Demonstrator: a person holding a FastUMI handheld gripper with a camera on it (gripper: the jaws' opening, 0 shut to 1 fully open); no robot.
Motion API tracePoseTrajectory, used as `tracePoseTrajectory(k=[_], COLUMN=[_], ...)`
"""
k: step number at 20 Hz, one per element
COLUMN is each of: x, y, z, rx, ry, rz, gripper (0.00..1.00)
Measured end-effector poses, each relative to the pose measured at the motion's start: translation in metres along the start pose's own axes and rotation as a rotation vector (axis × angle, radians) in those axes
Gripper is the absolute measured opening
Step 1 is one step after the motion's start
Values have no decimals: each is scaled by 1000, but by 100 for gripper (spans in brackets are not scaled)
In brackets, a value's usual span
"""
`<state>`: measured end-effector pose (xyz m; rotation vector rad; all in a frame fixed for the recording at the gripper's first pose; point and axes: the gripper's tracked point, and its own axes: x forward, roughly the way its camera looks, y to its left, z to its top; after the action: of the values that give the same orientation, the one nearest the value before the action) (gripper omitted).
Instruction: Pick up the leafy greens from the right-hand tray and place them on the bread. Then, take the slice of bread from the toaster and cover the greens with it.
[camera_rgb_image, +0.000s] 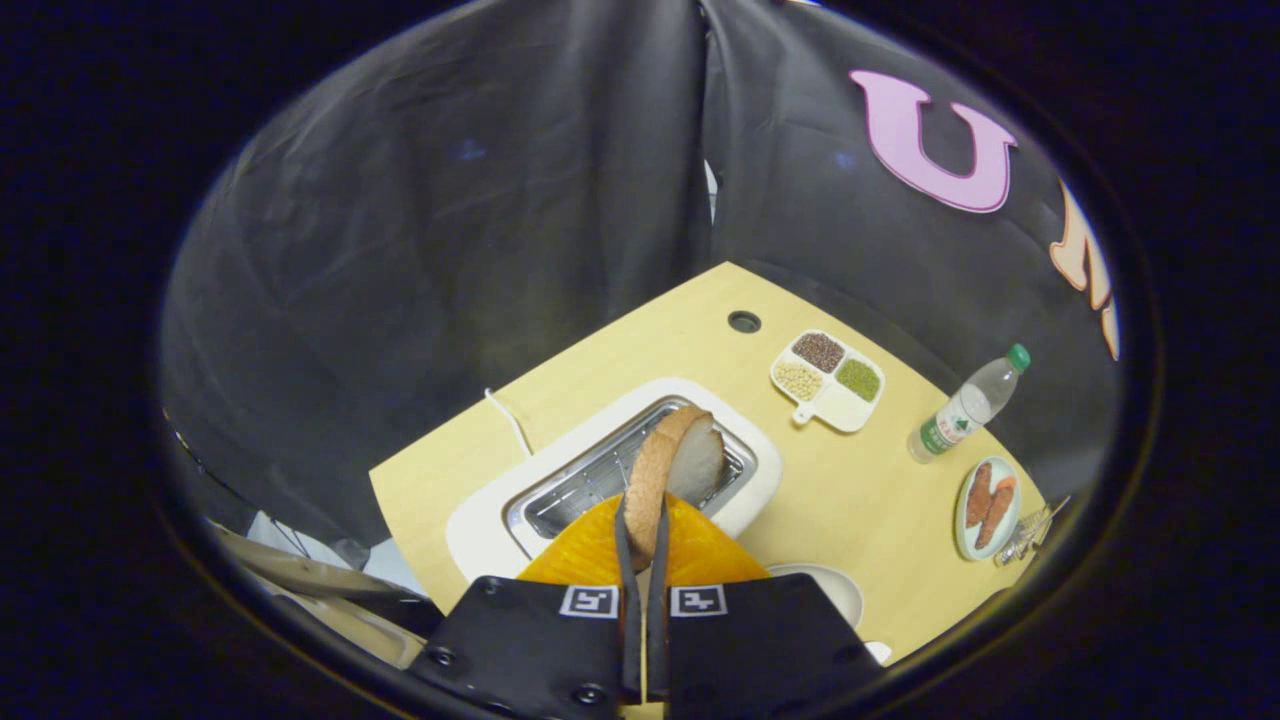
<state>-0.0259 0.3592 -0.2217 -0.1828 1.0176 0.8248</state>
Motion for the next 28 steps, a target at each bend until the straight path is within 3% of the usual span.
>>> tracePoseTrajectory(k=[22,28], x=[-81,-93], y=[-37,-69], z=[-6,-27], rx=[368,453], ry=[-298,-335], rz=[102,62], gripper=[5,5])
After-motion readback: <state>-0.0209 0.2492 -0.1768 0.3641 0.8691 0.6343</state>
